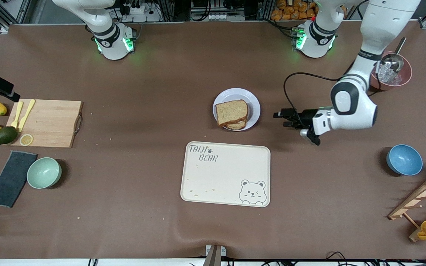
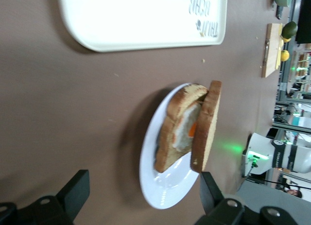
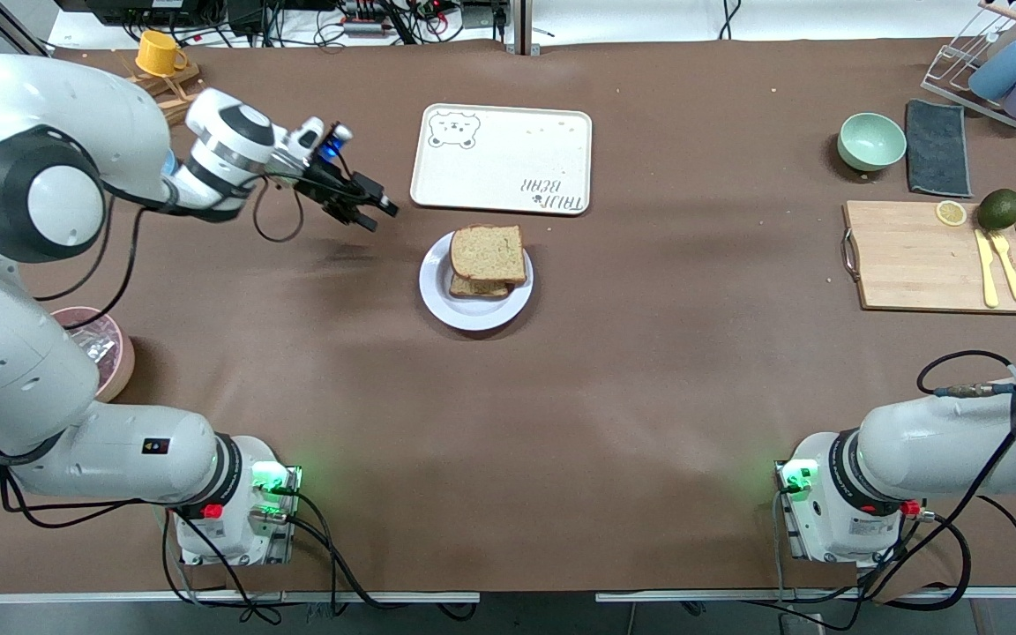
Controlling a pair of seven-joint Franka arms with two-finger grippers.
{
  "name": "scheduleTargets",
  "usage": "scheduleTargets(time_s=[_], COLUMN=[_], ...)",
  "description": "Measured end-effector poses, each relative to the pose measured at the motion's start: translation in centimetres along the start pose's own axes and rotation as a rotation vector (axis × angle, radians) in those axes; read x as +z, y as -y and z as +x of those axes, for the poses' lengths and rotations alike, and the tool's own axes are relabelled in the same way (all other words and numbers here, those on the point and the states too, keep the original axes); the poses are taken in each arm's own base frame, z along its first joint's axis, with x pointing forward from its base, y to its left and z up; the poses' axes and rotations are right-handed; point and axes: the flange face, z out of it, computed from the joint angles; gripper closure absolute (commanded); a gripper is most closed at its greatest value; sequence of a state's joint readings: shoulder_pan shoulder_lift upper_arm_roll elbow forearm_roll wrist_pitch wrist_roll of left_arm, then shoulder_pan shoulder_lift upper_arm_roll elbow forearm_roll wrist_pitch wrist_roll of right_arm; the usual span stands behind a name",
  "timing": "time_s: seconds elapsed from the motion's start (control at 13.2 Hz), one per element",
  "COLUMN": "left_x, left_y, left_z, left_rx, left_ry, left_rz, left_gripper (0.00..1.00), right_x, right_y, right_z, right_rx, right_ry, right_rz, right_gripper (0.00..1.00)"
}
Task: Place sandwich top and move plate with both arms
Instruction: 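Reach the left gripper toward the rim of the white plate, then grip the plate rim with the left gripper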
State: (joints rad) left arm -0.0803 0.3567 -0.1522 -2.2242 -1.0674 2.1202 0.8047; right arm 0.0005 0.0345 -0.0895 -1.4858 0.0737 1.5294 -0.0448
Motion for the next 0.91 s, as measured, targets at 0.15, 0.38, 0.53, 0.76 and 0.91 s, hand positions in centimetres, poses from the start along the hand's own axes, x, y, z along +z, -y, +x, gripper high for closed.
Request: scheduleTargets(time_s=[0.15,0.38,0.53,0.76,0.91], left_x=[2.8,6.5,8.0,9.3,9.0], left_y=[-1.8,-2.9,-0.8,2.5,3.0], left_z=[-0.1,-1.5,-3.3,-5.6,-5.7], left_rx=[-0.008,0.004,0.038,0.057,0.048], left_ry=[-0.028,-0.082,-0.136,-0.194,-0.207], left_rz=[0.005,-0.023,-0.054,-0.077,-0.082], left_gripper=[0.00,0.00,0.00,0.00,0.00], right_x=[0.4,0.5,0.5,0.6,0.6], right_y=[0.3,0.2,0.2,0.2,0.2], right_z=[-0.1,-0.6,-0.6,-0.6,-0.6], right_rx=[0.000,0.023,0.027,0.030,0.030], right_ry=[0.013,0.045,0.046,0.051,0.052], right_rz=[0.001,0.002,0.002,0.002,0.002], right_gripper=[0.00,0.00,0.00,0.00,0.00])
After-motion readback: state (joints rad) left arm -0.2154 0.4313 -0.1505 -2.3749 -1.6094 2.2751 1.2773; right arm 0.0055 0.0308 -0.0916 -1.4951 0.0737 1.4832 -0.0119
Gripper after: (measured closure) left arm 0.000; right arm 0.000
